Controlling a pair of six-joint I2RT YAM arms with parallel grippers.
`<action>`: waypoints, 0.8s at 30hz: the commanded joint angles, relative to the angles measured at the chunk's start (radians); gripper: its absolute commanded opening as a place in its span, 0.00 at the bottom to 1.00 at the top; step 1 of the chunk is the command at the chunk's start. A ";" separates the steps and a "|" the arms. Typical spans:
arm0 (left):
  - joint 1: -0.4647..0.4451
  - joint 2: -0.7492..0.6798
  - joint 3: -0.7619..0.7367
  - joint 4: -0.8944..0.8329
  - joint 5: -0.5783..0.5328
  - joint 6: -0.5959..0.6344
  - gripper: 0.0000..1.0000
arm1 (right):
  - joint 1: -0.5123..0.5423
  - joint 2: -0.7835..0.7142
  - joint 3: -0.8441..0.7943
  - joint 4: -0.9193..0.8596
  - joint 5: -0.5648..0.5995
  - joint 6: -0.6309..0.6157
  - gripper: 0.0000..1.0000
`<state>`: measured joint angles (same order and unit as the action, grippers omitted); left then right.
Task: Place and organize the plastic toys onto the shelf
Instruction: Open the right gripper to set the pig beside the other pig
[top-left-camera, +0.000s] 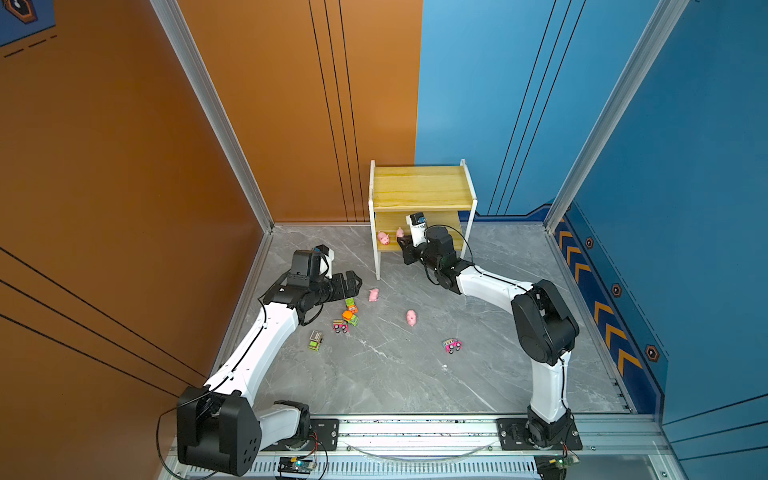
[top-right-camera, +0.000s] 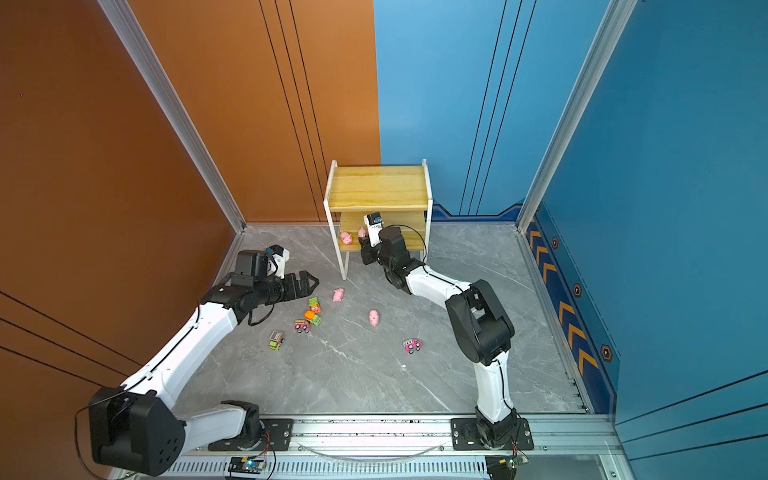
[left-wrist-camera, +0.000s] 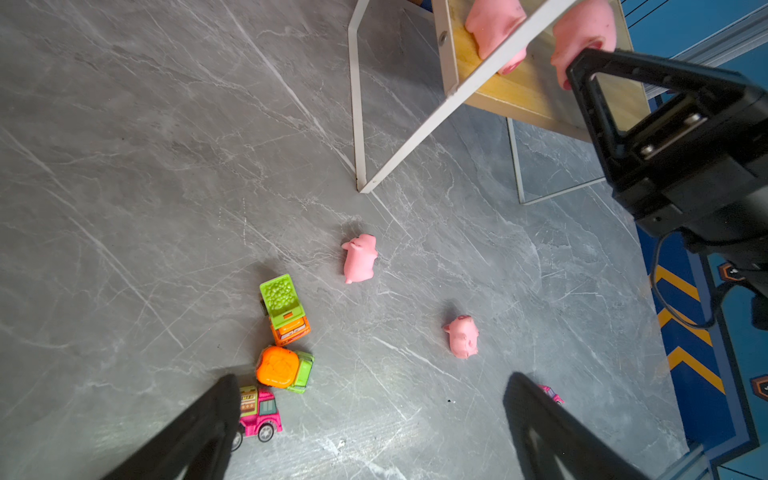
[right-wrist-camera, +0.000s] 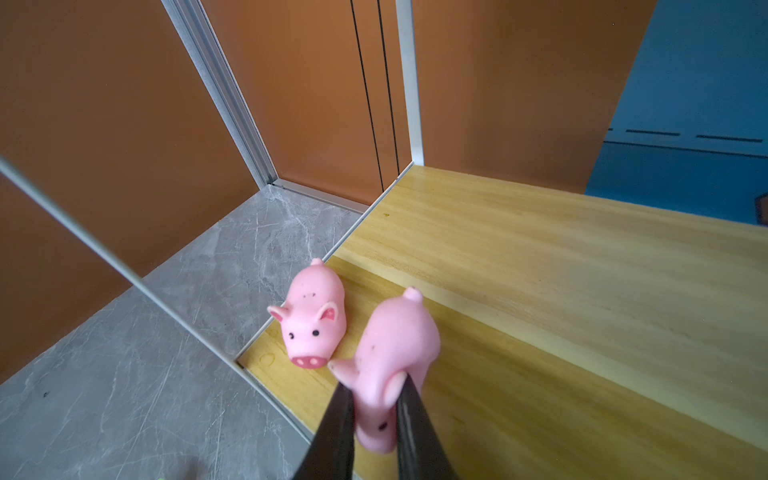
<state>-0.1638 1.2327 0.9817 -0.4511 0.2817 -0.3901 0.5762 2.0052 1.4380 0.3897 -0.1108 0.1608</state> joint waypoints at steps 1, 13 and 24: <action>0.008 0.006 -0.009 0.017 0.018 -0.003 1.00 | -0.004 0.026 0.035 0.031 0.026 0.018 0.20; 0.008 0.007 -0.009 0.017 0.017 -0.003 1.00 | -0.002 0.038 0.046 0.006 0.034 0.019 0.27; 0.009 0.007 -0.011 0.017 0.012 -0.001 1.00 | 0.000 -0.006 0.030 -0.008 0.043 0.010 0.37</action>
<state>-0.1638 1.2327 0.9817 -0.4511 0.2817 -0.3901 0.5766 2.0403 1.4563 0.3935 -0.0998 0.1726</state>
